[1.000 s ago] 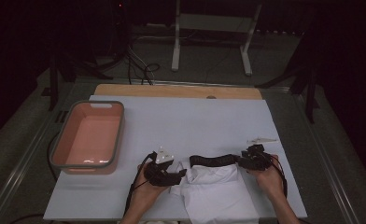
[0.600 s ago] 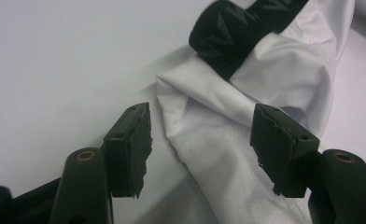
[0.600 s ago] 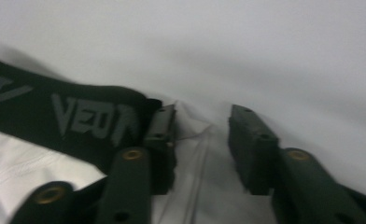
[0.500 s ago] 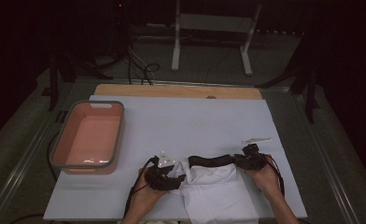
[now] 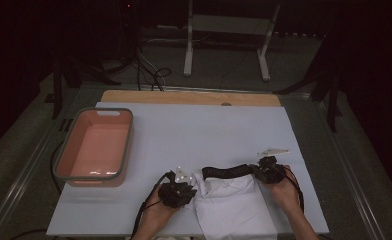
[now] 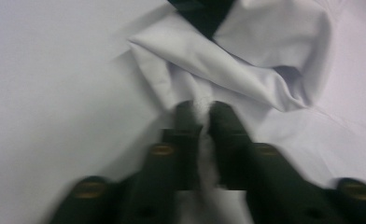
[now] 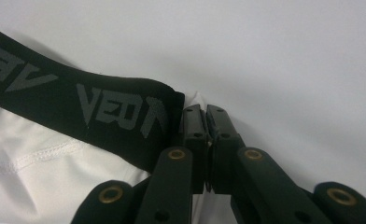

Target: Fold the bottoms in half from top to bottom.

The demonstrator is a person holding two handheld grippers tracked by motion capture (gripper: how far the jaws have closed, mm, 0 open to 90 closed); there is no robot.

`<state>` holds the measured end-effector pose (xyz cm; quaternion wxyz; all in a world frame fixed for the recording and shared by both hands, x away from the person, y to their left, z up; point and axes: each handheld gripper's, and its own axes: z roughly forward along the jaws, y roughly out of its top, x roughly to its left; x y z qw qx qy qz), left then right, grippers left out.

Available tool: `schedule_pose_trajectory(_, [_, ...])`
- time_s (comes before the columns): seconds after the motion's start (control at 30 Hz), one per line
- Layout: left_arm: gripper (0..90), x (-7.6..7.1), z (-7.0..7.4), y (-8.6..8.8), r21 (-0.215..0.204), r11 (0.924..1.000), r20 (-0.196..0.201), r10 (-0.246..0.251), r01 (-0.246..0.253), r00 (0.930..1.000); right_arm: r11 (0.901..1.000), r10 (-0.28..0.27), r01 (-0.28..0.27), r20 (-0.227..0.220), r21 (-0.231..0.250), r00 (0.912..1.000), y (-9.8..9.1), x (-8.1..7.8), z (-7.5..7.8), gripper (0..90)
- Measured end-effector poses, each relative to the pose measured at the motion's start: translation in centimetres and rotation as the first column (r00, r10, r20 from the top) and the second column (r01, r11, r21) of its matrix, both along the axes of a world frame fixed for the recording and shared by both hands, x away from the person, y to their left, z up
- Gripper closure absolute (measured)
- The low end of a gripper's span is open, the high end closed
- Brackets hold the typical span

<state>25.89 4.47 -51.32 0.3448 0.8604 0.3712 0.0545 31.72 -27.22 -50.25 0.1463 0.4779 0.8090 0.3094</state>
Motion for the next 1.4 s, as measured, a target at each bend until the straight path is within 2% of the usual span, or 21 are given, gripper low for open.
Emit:
schedule_pose_trajectory(0.1, [87.2, 0.1, 0.2, -0.2, 0.018, 0.9998, 0.027, -0.009, 0.008, 0.9996, 1.0000, 0.002, -0.002, 0.013, -0.002, 0.9999, 0.1, 0.0, 0.1, 88.4])
schedule_pose_trajectory(0.23, [87.4, 0.9, 0.7, 0.1, 0.007, 0.9999, 0.039, 0.014, -0.014, 0.9992, 1.0000, -0.002, 0.002, 0.026, 0.008, 0.9997, 0.0, 0.0, 0.4, 88.3])
schedule_pose_trajectory(0.4, [87.4, 1.8, 1.3, 0.0, 0.015, 0.9995, 0.062, 0.025, -0.026, 0.9978, 0.9999, -0.013, 0.013, 0.042, 0.004, 0.9990, 0.2, 0.1, 0.6, 88.3])
schedule_pose_trajectory(0.73, [87.4, 3.4, 1.9, 0.3, 0.014, 0.9978, 0.085, 0.064, -0.065, 0.9943, 0.9996, -0.023, 0.024, 0.081, -0.013, 0.9965, 1.0, 0.6, 1.1, 88.2])
schedule_pose_trajectory(0.83, [87.4, 3.9, 1.9, 0.4, 0.002, 0.9966, 0.090, 0.082, -0.083, 0.9926, 0.9994, -0.029, 0.030, 0.092, -0.013, 0.9954, 1.2, 0.8, 1.2, 88.2])
schedule_pose_trajectory(0.97, [87.4, 4.6, 2.0, 0.6, -0.014, 0.9939, 0.087, 0.110, -0.109, 0.9901, 0.9992, -0.038, 0.039, 0.102, -0.012, 0.9941, 1.6, 1.3, 1.3, 88.2])
schedule_pose_trajectory(1.13, [87.4, 5.7, 2.1, 0.7, -0.006, 0.9905, 0.092, 0.138, -0.138, 0.9862, 0.9985, -0.055, 0.055, 0.113, -0.001, 0.9921, 2.0, 1.9, 1.3, 88.2])
schedule_pose_trajectory(1.4, [87.4, 7.7, 2.6, 1.2, -0.014, 0.9802, 0.098, 0.198, -0.197, 0.9753, 0.9967, -0.081, 0.080, 0.129, 0.015, 0.9883, 3.0, 3.2, 1.6, 88.2])
